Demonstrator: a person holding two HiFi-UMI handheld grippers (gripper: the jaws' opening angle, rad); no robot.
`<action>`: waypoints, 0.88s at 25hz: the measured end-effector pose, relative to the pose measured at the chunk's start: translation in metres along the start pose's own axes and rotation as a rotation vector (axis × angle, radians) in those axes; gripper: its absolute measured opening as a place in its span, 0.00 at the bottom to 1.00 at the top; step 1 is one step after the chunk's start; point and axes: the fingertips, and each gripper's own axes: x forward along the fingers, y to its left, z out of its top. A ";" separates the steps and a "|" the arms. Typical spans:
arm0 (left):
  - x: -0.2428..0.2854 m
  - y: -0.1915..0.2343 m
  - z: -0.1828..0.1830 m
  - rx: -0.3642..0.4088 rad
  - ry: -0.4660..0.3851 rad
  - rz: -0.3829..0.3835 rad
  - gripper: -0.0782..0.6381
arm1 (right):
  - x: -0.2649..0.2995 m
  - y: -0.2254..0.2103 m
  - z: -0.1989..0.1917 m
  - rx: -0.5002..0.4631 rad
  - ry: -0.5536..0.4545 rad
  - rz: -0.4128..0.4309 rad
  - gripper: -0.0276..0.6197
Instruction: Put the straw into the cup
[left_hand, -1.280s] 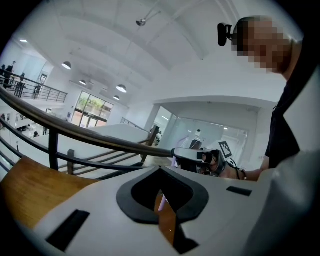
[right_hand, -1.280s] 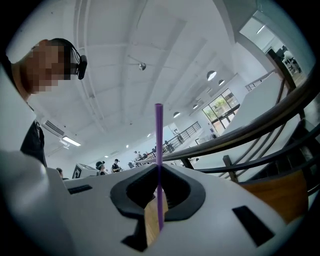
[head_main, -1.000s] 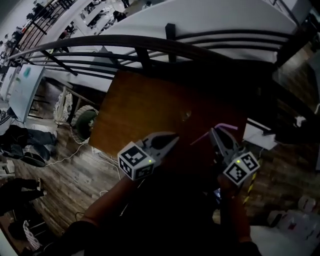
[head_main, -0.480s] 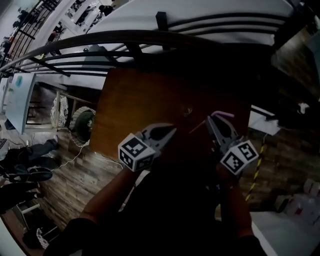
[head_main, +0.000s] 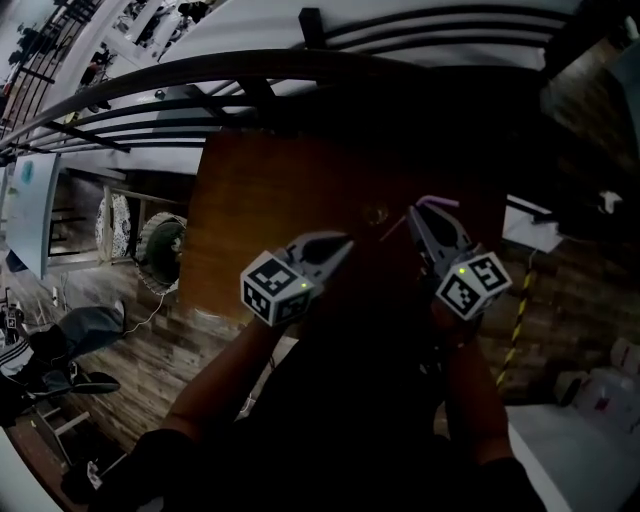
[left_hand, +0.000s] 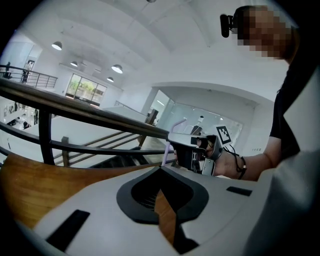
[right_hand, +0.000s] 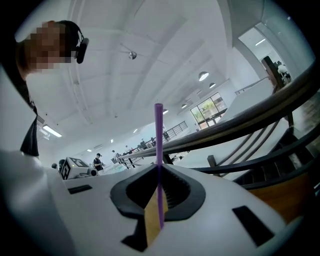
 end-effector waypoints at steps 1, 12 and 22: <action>0.003 0.004 0.001 -0.003 -0.002 0.000 0.12 | 0.005 -0.003 -0.003 -0.009 0.007 0.001 0.09; 0.023 0.027 -0.008 -0.020 -0.003 0.005 0.12 | 0.037 -0.027 -0.018 -0.010 0.026 -0.005 0.09; 0.024 0.031 -0.019 -0.033 0.010 0.009 0.12 | 0.055 -0.047 -0.033 -0.031 0.057 -0.023 0.09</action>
